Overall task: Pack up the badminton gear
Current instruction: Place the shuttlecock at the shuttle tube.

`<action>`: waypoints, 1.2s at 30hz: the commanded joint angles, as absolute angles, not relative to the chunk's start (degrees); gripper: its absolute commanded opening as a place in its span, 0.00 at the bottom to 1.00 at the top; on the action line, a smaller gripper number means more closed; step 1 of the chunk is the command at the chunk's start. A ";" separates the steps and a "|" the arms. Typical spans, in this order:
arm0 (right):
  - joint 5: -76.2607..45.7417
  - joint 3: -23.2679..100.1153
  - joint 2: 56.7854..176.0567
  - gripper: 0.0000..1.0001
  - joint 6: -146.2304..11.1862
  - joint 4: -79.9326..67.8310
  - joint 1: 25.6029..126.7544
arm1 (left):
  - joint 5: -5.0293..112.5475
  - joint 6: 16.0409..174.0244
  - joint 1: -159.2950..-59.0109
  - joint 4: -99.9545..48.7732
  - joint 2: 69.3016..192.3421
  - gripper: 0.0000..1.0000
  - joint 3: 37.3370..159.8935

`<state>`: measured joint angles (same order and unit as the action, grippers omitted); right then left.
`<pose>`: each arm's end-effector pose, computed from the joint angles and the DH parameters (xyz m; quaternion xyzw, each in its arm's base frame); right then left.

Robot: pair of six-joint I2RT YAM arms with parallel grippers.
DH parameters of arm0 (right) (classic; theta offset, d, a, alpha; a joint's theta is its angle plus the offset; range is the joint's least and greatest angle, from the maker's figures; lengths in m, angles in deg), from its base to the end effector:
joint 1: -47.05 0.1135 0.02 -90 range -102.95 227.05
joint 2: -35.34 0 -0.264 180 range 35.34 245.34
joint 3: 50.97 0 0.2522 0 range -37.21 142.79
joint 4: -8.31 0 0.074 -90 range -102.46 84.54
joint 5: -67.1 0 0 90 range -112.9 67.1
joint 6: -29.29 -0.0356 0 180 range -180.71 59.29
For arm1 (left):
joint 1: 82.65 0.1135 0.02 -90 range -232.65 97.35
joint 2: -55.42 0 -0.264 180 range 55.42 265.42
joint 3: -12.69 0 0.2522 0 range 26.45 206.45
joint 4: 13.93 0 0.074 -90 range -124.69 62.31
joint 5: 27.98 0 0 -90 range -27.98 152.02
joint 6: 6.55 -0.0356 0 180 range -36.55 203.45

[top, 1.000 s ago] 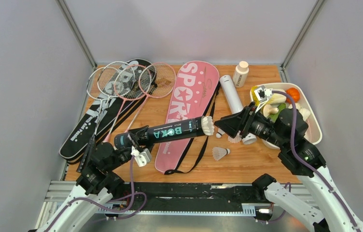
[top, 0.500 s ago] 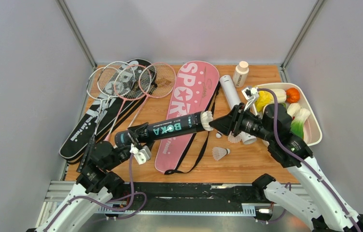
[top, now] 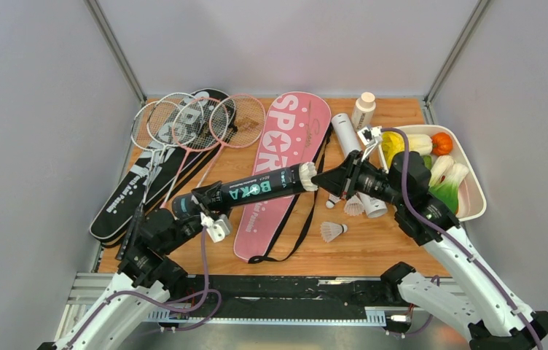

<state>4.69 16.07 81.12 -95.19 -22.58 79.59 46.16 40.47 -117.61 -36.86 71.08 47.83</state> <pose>0.1386 0.1080 0.3765 -0.1413 0.7444 0.4978 0.4219 0.0859 -0.0719 0.2624 0.5270 0.5012 -0.0527 0.6843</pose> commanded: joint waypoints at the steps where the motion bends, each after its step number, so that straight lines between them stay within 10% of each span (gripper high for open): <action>1: 6.36 18.09 83.82 0.00 -92.40 -23.51 80.14 | 40.51 33.84 -118.28 -34.07 73.00 0.00 50.07; 8: 2.14 19.93 84.04 0.22 -89.93 -27.80 80.20 | 42.15 33.48 -118.25 -34.19 72.98 0.00 50.01; 14: 1.10 20.44 83.74 0.01 -89.19 -27.53 80.20 | 41.92 33.95 -118.26 -33.89 73.98 0.00 50.45; 18: -0.59 20.81 83.01 0.40 -89.47 -27.46 80.25 | 42.08 34.19 -118.31 -34.36 73.93 0.00 50.82; 26: -1.65 20.83 82.09 0.34 -89.21 -26.88 80.29 | 42.14 34.97 -118.25 -35.47 72.93 0.00 51.21; 31: -1.89 21.05 79.95 0.50 -87.60 -27.48 80.19 | 42.92 35.80 -118.25 -36.29 72.56 0.00 51.56; 36: -0.52 21.06 77.54 0.38 -84.09 -29.24 80.19 | 42.33 37.99 -118.25 -36.31 73.08 0.00 52.69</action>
